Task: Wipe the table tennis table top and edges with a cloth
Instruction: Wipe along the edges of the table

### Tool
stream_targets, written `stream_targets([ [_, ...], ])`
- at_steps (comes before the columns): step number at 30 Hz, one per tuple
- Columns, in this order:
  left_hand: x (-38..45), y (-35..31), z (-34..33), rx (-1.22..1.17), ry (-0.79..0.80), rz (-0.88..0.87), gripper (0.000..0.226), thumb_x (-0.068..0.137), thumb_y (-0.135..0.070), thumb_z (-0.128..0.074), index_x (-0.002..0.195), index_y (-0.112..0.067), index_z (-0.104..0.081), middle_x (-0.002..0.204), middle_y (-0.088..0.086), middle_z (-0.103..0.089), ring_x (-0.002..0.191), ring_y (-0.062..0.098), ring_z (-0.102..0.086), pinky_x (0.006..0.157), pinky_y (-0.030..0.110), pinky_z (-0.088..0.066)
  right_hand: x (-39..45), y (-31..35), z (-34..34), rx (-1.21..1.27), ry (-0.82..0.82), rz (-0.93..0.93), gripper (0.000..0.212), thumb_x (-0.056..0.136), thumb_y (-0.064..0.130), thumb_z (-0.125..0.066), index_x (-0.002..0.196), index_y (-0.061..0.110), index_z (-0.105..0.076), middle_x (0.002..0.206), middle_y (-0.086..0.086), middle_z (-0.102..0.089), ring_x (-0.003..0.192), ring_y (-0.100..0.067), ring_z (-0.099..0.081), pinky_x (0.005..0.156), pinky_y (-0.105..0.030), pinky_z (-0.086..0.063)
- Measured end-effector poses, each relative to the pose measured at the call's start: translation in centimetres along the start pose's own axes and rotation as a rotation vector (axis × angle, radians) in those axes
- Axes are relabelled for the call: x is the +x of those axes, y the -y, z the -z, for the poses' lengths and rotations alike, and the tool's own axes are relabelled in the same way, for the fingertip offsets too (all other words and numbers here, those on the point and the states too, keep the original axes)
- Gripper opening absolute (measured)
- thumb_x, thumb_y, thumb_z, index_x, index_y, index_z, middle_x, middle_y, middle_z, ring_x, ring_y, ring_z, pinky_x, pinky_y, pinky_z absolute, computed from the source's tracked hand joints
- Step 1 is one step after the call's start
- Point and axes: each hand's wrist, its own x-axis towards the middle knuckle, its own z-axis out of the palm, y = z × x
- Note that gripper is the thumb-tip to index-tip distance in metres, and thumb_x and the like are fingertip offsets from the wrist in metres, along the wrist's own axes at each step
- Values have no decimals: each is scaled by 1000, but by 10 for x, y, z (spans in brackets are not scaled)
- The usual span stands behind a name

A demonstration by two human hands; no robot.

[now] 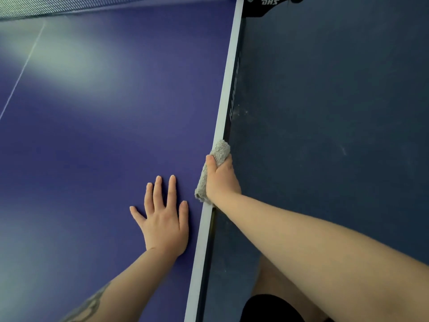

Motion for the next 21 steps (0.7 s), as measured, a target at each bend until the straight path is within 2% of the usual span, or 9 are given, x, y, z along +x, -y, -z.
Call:
stream_targets([
  [2,16,-6,8,-2,24,-5,60,95,-49,-15,154,-38,-11,161,1,-14,148,21,-5,113,64,-10,-19,-12,-1,-35,56,-16,73,100,61,-24,159,24,-3,162,3,-25,126,-31,-54,98,-45,-47],
  [5,67,-27,18,-52,41,-15,55,101,-42,-21,153,-44,-3,164,-2,-2,149,18,6,113,65,-3,-60,-35,-8,-58,145,-23,74,98,63,-26,158,27,-3,162,6,-26,127,-27,-53,98,-41,-47],
  [8,121,-56,22,-69,36,-37,54,101,-41,-15,153,-44,3,164,-4,7,149,17,14,113,67,4,-29,-18,-1,-34,96,-20,74,98,63,-26,158,24,-6,161,3,-29,130,-27,-51,102,-43,-45],
  [13,154,-71,22,-62,-17,-75,56,101,-44,-17,154,-40,1,164,-5,4,150,16,12,116,62,5,68,44,24,54,-32,10,73,99,62,-28,158,21,-11,158,-1,-34,129,-31,-50,105,-48,-42],
  [17,148,-69,19,-62,-20,-71,57,100,-44,-18,154,-41,0,164,-6,2,150,16,11,116,62,4,39,24,10,108,-71,41,68,99,59,-34,157,29,-16,157,5,-36,131,-22,-50,104,-42,-43],
  [21,153,-70,20,-44,-17,-77,58,97,-46,-11,154,-40,1,164,-5,3,150,17,11,115,63,3,13,13,8,144,-50,57,66,98,59,-36,156,33,-17,152,9,-42,130,-16,-50,105,-37,-44],
])
